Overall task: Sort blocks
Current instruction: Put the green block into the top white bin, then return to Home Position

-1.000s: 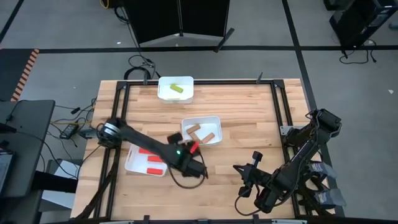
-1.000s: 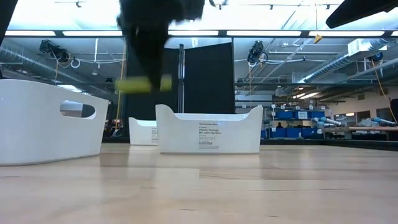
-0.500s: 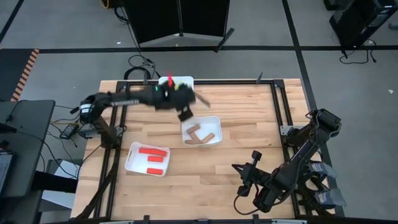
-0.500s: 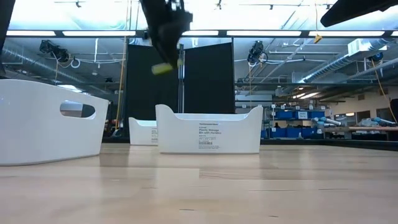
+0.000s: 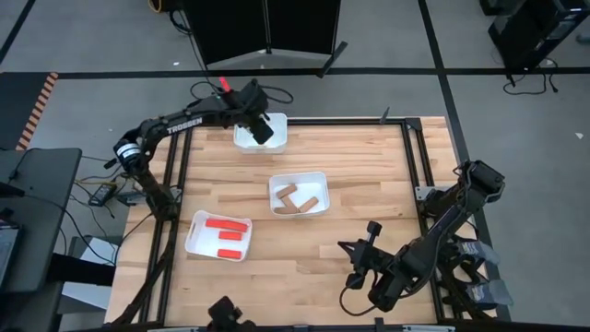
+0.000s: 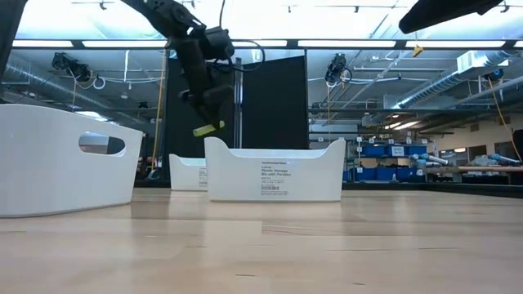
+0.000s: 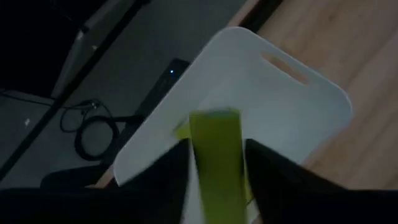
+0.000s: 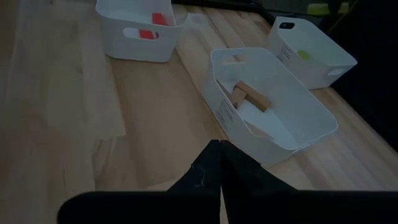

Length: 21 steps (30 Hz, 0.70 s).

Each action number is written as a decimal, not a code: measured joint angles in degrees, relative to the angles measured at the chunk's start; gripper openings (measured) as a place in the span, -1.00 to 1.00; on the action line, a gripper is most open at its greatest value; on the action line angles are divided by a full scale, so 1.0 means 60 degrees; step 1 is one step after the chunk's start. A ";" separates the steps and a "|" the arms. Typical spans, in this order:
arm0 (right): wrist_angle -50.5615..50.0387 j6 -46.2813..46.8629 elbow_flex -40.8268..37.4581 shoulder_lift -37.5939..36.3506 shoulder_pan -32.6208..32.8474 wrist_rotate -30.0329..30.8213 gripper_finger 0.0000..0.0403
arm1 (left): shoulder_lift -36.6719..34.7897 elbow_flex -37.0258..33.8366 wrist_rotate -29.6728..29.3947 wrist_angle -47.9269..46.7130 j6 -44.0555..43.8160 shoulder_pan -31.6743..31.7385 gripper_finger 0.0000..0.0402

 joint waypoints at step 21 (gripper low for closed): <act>0.1599 -0.2350 -0.0185 -0.0713 -0.0881 0.0714 -0.98 | -0.7282 -0.1870 0.0545 0.0618 -0.0477 -0.2077 -0.14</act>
